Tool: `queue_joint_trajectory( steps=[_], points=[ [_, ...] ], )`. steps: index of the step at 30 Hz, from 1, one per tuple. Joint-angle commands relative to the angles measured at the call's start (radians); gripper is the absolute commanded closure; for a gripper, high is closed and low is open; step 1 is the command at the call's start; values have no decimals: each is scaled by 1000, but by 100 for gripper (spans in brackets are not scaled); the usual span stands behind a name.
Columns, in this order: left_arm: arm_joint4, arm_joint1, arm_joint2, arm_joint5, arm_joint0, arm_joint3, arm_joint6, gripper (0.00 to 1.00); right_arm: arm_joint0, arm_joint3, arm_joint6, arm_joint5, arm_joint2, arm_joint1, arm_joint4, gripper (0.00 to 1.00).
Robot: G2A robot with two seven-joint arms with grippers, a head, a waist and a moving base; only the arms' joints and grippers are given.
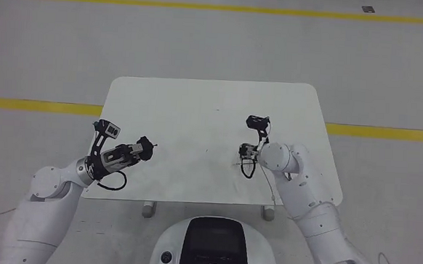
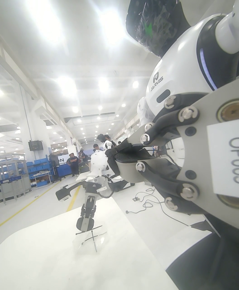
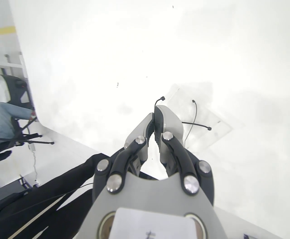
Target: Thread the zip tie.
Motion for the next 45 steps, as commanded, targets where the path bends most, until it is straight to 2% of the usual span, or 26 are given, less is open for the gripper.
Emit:
queue_joint_trajectory(
  steps=[1,4,13,17,19,25,28,29,31,39,41,42,45],
  points=[
    [0,0,0,0,0,0,0,100,-25,-39,-19,-21,32,4,63,100],
    [0,0,0,0,0,0,0,100,-56,-73,-32,-69,84,10,169,100],
    [0,0,0,0,0,0,0,100,-56,-73,-32,-69,84,10,169,100],
    [0,0,0,0,0,0,0,100,-89,-111,-133,-110,94,8,244,100],
    [0,0,0,0,0,0,0,100,-122,-154,-190,-174,98,10,277,100],
    [0,0,0,0,0,0,0,100,-220,-248,-373,-316,96,10,398,100],
    [0,0,0,0,0,0,0,100,-253,-269,-468,-359,80,6,447,100],
    [0,0,0,0,0,0,0,100,-259,-274,-500,-377,77,5,458,100],
    [0,0,0,0,0,0,0,100,-271,-285,-573,-416,68,8,375,100],
    [0,0,0,0,0,0,0,100,-271,-285,-573,-416,68,8,375,100],
    [0,0,0,0,0,0,0,100,-280,-292,-609,-411,65,5,422,100],
    [-8,-2,7,7,0,-2,31,100,-284,-304,-621,-427,57,5,427,100],
    [-3,-7,33,0,-1,-1,61,100,-297,-318,-692,-472,34,3,431,100]
  ],
)
